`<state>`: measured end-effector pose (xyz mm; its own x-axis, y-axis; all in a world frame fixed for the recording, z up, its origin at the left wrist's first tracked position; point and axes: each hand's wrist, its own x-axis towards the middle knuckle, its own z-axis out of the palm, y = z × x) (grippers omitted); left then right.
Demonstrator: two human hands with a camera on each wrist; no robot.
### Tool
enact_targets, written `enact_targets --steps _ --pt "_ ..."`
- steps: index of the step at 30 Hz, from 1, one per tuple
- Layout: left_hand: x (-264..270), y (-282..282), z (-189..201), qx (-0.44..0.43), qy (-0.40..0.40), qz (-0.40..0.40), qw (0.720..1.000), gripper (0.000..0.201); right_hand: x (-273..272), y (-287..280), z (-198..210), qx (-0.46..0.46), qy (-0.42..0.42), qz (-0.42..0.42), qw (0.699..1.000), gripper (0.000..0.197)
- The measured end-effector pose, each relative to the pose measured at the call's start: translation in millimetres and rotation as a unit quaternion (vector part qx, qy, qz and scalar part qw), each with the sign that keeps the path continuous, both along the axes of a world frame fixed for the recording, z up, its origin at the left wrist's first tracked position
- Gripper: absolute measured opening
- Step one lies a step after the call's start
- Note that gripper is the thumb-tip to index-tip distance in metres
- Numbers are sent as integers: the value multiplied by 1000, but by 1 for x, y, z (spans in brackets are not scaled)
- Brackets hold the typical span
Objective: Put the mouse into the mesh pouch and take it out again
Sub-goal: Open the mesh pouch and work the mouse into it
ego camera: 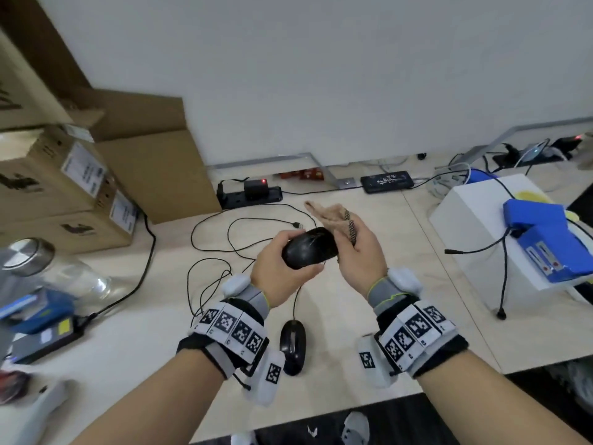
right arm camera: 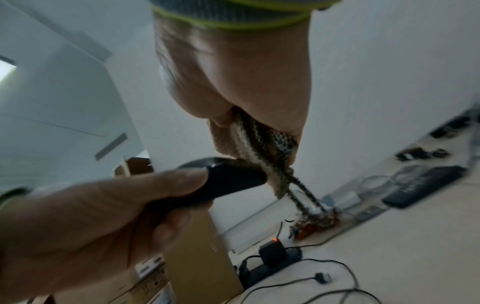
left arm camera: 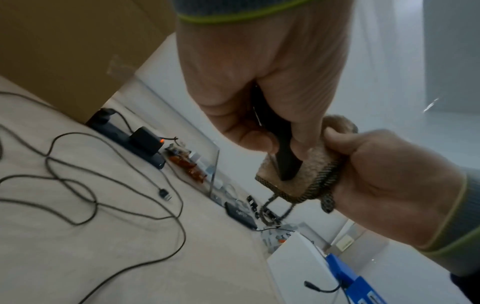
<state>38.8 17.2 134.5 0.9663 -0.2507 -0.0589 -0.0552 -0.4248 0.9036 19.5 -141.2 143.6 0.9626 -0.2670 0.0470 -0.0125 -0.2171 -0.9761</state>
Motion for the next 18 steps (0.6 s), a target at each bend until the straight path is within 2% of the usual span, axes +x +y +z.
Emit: enact_targets --steps 2,4,6,8,10,11,13,14,16,18 --pt "2 6 19 -2 -22 16 1000 57 2 28 13 -54 -15 34 998 39" --pt "7 11 28 29 -28 39 998 42 -5 54 30 -113 -63 64 990 38" --pt "13 24 23 45 -26 10 999 32 -16 75 36 -181 -152 109 965 36" --pt "13 37 27 93 -81 -16 992 34 -26 87 33 -252 -167 141 943 46" --pt "14 42 31 98 -85 -26 991 33 -21 80 28 -300 -183 155 923 45" --pt "15 43 34 73 -73 2 995 31 -16 77 30 -294 -203 154 921 41" --pt "9 42 40 13 -85 28 996 38 -5 63 31 -196 -197 102 955 36" --pt "5 41 45 2 -102 30 994 47 1 59 32 -122 -145 63 980 36" --pt "1 40 48 -25 -103 28 994 60 9 56 27 -34 -51 6 998 27" --pt "2 42 50 -11 -104 21 994 56 4 66 26 -68 -81 16 994 31"
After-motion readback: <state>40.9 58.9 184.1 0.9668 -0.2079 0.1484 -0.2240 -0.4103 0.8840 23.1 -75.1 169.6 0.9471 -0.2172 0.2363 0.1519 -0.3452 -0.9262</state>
